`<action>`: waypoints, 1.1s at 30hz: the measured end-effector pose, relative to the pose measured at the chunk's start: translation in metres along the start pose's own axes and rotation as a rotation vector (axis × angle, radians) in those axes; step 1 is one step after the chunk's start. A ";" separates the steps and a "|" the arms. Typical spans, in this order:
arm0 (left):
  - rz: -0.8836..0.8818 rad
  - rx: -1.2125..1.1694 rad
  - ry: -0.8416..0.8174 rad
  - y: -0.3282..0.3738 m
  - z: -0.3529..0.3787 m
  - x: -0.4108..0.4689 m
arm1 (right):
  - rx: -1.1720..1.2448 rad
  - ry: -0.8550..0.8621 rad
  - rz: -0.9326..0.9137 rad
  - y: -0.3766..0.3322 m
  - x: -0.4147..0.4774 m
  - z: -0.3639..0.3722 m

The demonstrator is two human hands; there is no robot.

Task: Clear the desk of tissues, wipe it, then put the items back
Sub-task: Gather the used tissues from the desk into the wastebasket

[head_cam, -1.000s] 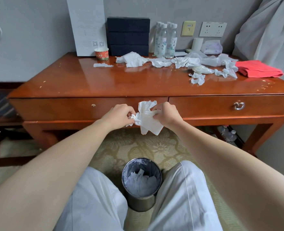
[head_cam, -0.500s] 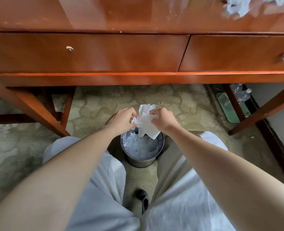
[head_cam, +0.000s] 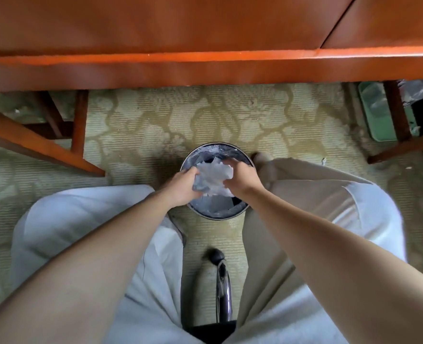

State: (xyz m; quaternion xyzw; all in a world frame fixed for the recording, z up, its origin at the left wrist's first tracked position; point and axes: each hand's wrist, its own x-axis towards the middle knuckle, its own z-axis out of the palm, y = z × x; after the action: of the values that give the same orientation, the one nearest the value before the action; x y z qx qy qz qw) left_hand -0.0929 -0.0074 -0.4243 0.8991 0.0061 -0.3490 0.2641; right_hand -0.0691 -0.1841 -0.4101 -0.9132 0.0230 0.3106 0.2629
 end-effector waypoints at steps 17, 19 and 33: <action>0.149 0.244 0.159 0.046 -0.066 -0.072 | 0.024 0.160 -0.152 -0.034 -0.056 -0.050; 0.175 0.260 0.196 0.057 -0.075 -0.092 | 0.007 0.199 -0.182 -0.039 -0.074 -0.063; 0.386 0.415 0.483 0.174 -0.147 -0.202 | -0.002 0.580 -0.309 -0.057 -0.205 -0.196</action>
State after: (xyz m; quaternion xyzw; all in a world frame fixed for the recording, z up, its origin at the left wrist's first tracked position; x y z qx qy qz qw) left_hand -0.1204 -0.0515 -0.1244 0.9746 -0.1724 -0.0642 0.1279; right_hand -0.1141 -0.2573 -0.1334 -0.9566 -0.0425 -0.0059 0.2884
